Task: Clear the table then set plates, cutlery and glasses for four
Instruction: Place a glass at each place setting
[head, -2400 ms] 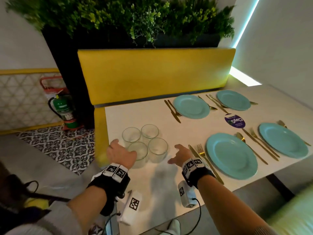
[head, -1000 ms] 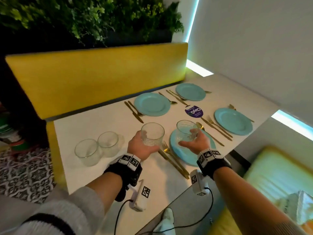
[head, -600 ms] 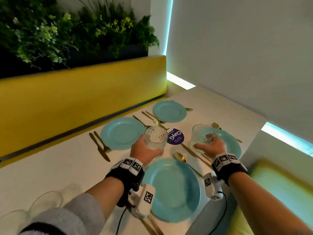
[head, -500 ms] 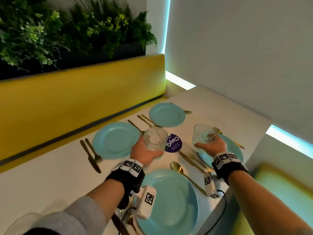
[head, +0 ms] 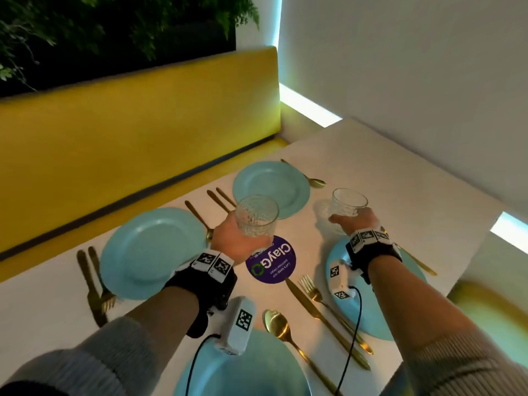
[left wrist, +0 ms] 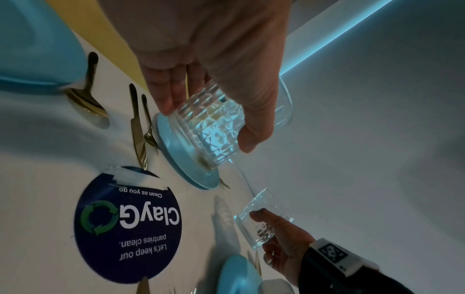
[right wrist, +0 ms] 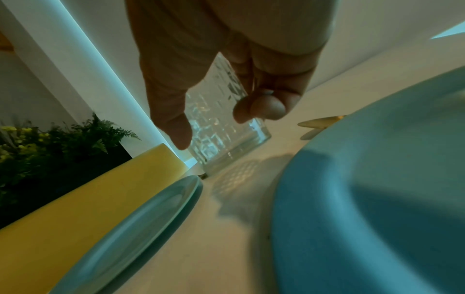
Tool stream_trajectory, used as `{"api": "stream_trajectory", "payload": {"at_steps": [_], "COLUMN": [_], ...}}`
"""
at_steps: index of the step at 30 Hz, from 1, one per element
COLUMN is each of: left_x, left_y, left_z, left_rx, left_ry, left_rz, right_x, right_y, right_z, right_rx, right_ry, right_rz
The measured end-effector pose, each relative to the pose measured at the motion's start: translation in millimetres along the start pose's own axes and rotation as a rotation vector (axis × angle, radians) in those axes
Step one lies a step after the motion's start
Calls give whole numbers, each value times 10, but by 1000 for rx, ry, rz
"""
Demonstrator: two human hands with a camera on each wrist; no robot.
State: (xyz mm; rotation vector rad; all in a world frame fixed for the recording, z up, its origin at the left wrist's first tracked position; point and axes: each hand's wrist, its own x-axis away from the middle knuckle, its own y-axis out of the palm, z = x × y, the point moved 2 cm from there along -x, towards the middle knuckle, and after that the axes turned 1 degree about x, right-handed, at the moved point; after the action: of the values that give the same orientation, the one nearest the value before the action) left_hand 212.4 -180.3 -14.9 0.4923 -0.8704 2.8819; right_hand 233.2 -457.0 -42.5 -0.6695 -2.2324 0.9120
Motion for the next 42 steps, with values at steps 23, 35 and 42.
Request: {"api": "stream_trajectory", "payload": {"at_steps": [23,35,42], "left_x": [-360,-391,-412], "left_y": [599,1059,1177], "left_z": [-41,37,24], "left_rx": [-61,-127,-121], "left_ry": [-8,6,24], "left_rz": [-84,-107,-127], "right_x": [-405,-293,-256], "right_y": [195,92,19], "right_z": [-1,127,170], "right_rx": [-101,-14,-30], "right_ry": [43,27,-25], "right_rz": [-4,45,51]}}
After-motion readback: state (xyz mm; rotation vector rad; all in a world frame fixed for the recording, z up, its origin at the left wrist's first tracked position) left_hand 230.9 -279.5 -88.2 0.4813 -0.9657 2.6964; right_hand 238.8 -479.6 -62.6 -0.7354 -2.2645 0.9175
